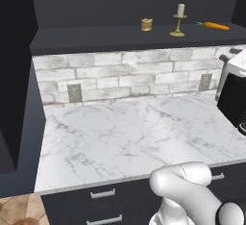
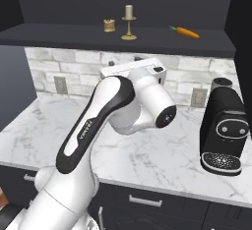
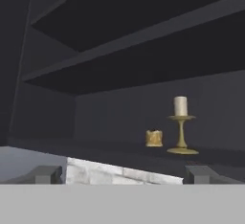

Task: Pick the candle and candle from the dining table and place them in the open cabinet. Close the cabinet after placing the objects.

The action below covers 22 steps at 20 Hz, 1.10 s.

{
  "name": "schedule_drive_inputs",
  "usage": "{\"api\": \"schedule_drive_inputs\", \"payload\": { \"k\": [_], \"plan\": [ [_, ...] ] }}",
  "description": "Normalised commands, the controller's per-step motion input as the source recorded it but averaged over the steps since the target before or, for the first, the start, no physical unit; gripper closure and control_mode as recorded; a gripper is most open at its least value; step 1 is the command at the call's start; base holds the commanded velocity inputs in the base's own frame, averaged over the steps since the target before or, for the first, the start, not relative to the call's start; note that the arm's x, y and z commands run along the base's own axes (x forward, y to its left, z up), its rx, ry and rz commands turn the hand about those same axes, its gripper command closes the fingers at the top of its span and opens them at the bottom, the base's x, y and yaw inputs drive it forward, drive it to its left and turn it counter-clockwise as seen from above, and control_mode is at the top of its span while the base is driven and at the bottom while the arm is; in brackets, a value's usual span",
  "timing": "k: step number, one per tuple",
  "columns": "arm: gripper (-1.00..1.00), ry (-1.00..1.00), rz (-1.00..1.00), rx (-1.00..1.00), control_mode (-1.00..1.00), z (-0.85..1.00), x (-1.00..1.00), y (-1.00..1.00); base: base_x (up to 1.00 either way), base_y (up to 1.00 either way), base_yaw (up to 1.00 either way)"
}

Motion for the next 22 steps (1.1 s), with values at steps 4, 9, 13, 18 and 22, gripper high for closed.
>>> {"api": "schedule_drive_inputs", "payload": {
  "k": [4, 9, 13, 18, 22],
  "plan": [
    [-1.00, -0.10, 0.13, 0.14, -1.00, -0.01, -0.23, -0.32, 0.00, 0.00, 0.00],
    [-1.00, -0.22, 0.11, 0.08, -1.00, -0.03, -0.15, -0.34, 0.00, 0.00, 0.00],
    [-1.00, -0.20, 0.05, 0.00, -1.00, -0.20, -0.04, -0.34, 0.00, 0.00, 0.00],
    [-1.00, -0.15, 0.02, 0.00, -1.00, -0.23, 0.00, -0.28, 0.00, 0.00, 0.00],
    [-1.00, -0.11, 0.02, 0.11, -1.00, 0.00, 0.00, -0.51, 0.00, 0.00, 0.00]
  ]
}}
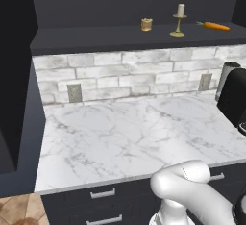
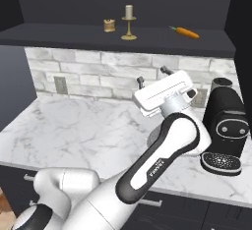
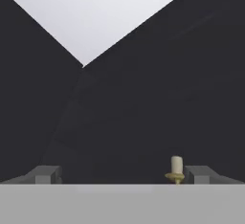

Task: Pick the candle and candle from the dining table and place them in the open cabinet. Close the cabinet after placing the objects.

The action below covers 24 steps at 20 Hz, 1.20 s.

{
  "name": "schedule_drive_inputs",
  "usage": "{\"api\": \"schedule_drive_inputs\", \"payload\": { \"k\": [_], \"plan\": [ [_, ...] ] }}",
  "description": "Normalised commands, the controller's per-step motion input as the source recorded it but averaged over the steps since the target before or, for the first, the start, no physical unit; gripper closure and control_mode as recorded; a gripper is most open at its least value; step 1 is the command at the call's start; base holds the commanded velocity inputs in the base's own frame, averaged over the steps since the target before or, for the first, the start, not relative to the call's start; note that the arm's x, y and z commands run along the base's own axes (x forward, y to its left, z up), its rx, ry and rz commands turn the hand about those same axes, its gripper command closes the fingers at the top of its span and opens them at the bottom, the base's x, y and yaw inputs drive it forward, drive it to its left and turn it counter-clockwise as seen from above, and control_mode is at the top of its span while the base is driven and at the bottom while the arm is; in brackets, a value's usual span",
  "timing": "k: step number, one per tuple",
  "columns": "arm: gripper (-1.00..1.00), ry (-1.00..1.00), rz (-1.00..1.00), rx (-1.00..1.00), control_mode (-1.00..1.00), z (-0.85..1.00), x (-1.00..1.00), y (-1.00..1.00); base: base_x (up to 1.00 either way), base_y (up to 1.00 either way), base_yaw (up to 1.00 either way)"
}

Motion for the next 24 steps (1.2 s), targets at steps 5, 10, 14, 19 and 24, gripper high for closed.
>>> {"api": "schedule_drive_inputs", "payload": {
  "k": [5, 10, 14, 19, 24],
  "plan": [
    [-1.00, -0.06, 0.03, 0.13, -1.00, 0.00, -0.01, -0.49, 0.00, 0.00, 0.00],
    [-1.00, -0.04, 0.04, 0.12, -1.00, 0.00, -0.09, -0.48, 0.00, 0.00, 0.00],
    [-1.00, -0.07, 0.04, 0.11, -1.00, 0.01, -0.21, -0.39, 0.00, 0.00, 0.00],
    [-1.00, -0.08, 0.04, 0.09, -1.00, 0.00, -0.36, -0.33, 0.00, 0.00, 0.00],
    [-1.00, -0.02, 0.08, 0.05, -1.00, -0.10, -0.36, -0.11, 0.00, 0.00, 0.00]
  ]
}}
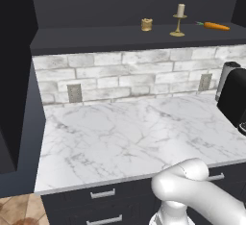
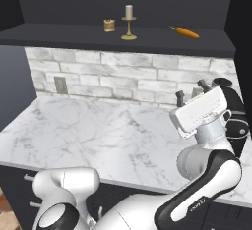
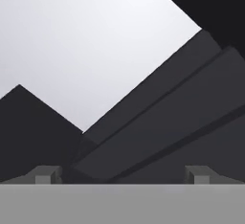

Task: Pick the candle and candle from the dining table and place them in the open cabinet. Close the cabinet after placing the objects.

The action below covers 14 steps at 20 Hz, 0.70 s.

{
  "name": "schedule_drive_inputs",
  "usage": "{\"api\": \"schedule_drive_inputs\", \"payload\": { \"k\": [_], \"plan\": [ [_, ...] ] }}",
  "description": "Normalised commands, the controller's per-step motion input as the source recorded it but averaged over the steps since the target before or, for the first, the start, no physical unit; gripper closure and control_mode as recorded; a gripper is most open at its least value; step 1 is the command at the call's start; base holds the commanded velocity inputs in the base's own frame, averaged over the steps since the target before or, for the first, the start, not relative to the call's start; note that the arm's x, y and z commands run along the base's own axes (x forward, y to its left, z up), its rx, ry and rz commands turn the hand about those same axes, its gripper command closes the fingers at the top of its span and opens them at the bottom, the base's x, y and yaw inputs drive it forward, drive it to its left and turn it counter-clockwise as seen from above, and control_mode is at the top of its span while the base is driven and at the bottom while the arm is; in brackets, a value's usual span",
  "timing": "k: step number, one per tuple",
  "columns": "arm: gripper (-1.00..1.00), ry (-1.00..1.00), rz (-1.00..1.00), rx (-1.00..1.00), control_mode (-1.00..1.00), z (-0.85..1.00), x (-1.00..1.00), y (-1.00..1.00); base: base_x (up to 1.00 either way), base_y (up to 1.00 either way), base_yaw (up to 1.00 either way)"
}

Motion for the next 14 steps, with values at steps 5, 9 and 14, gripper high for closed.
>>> {"api": "schedule_drive_inputs", "payload": {
  "k": [5, 9, 14],
  "plan": [
    [-1.00, 0.05, 0.04, 0.00, -1.00, -0.21, -0.05, 0.00, 0.00, 0.00, 0.00],
    [-1.00, 0.03, 0.00, 0.00, -1.00, -0.04, 0.07, -0.08, 0.00, 0.00, 0.00],
    [-1.00, 0.00, -0.03, 0.04, -1.00, -0.08, 0.14, -0.25, 0.00, 0.00, 0.00]
  ]
}}
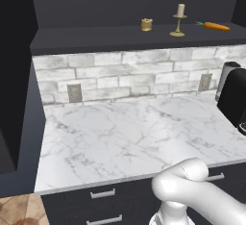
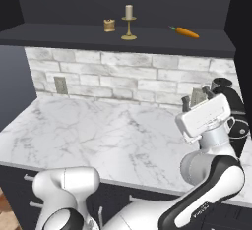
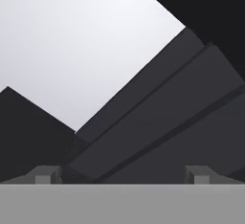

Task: Pick the candle and candle from the dining table and place them in the open cabinet. Close the cabinet after placing the objects.

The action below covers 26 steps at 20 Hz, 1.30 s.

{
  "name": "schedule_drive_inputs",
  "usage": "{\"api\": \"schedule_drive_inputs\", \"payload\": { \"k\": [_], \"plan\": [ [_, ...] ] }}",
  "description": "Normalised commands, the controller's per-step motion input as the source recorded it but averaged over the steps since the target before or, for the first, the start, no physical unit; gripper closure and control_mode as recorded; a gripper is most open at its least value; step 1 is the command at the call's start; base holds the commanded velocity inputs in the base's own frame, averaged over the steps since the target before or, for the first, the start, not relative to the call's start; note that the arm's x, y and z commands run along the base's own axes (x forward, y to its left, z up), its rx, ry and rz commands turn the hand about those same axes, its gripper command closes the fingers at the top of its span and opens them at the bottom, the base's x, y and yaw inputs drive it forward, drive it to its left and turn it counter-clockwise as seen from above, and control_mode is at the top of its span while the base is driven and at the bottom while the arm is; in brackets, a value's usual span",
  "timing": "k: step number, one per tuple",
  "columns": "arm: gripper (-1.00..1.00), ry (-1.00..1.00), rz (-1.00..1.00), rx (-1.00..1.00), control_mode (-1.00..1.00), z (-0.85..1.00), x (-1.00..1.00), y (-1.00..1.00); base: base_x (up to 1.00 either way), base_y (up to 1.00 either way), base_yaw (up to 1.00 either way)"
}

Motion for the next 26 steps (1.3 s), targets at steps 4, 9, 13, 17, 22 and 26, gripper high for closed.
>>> {"api": "schedule_drive_inputs", "payload": {
  "k": [4, 9, 13, 17, 22, 26],
  "plan": [
    [-1.00, -0.01, -0.02, 0.05, -1.00, -0.08, 0.17, -0.26, 0.00, 0.00, 0.00],
    [-1.00, -0.08, -0.01, 0.06, -1.00, 0.00, 0.13, -0.33, 0.00, 0.00, 0.00],
    [-1.00, -0.05, -0.04, 0.02, -1.00, 0.00, 0.24, -0.36, 0.00, 0.00, 0.00],
    [-1.00, 0.00, -0.07, 0.00, -1.00, 0.00, 0.32, -0.38, 0.00, 0.00, 0.00],
    [-1.00, 0.00, -0.11, 0.00, -1.00, -0.01, 0.34, -0.40, 0.00, 0.00, 0.00],
    [-1.00, 0.00, -0.12, 0.00, -1.00, -0.06, 0.24, -0.41, 0.00, 0.00, 0.00]
  ]
}}
